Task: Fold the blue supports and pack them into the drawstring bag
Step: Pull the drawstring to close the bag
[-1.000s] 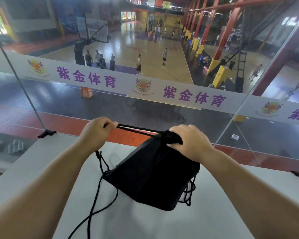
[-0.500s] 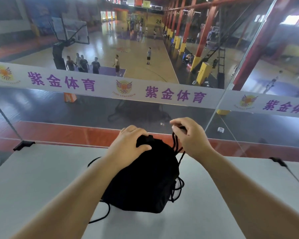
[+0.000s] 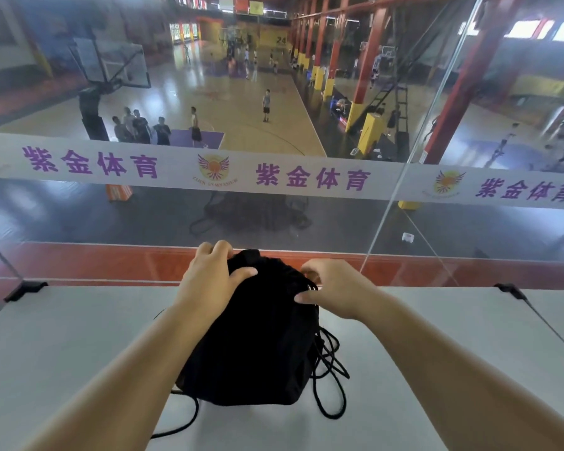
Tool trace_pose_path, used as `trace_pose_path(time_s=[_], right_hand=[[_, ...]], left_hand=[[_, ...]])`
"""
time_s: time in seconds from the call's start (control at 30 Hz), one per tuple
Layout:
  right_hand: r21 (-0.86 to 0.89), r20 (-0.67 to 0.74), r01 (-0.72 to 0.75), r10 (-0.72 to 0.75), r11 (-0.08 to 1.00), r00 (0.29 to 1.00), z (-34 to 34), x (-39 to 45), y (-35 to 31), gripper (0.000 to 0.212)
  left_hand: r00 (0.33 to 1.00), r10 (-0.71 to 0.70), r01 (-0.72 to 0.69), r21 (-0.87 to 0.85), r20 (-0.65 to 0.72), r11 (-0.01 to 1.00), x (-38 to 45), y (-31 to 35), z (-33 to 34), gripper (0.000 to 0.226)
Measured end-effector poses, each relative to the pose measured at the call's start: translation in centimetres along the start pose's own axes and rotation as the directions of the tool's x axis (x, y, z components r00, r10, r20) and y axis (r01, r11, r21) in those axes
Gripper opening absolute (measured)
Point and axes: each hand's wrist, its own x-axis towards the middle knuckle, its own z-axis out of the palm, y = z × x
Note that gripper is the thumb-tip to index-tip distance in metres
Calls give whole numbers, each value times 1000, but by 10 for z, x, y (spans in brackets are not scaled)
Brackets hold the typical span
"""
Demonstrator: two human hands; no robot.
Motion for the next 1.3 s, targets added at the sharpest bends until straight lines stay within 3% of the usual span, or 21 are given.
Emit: trace_pose_path(time_s=[0.07, 0.1, 0.17, 0.27, 0.33, 0.43, 0.57, 0.7, 0.93, 1.3], right_hand=[[-51, -17, 26, -27, 998, 999, 7, 7, -6, 13], [-75, -16, 23, -25, 997, 1000, 8, 9, -9, 9], [-117, -11, 22, -24, 993, 1000, 6, 12, -11, 30], [-111, 18, 46, -44, 993, 999, -2, 14, -10, 31], [-83, 54, 42, -37, 996, 998, -9, 16, -12, 25], [18, 54, 24, -25, 1000, 998, -20, 18, -19, 24], [87, -91, 33, -25, 996, 996, -39, 20, -28, 32], [43, -291, 47, -32, 998, 956, -61, 19, -29, 41], [76, -438, -69, 95, 995, 894, -66, 12, 1, 44], [87, -503, -81, 115, 993, 857, -60, 0, 6, 42]], left_hand=[[999, 5, -3, -46, 35, 999, 2, -5, -2, 43], [999, 8, -4, -66, 52, 998, 2, -9, -4, 39], [999, 23, -20, -62, 46, 998, 3, -15, -8, 32], [996, 32, -36, 38, 82, 999, 4, -16, -13, 9], [992, 34, -46, 101, 118, 994, 5, -11, -20, 18], [990, 29, -31, 13, 135, 999, 8, -6, -31, 23], [993, -6, 22, -135, 118, 991, 10, 4, -49, 23], [998, -40, 29, -248, -42, 968, 15, -1, -69, 33], [979, -156, 114, -280, -134, 953, 12, -31, -78, 35], [982, -128, 99, -197, -142, 975, 4, -18, -72, 38]])
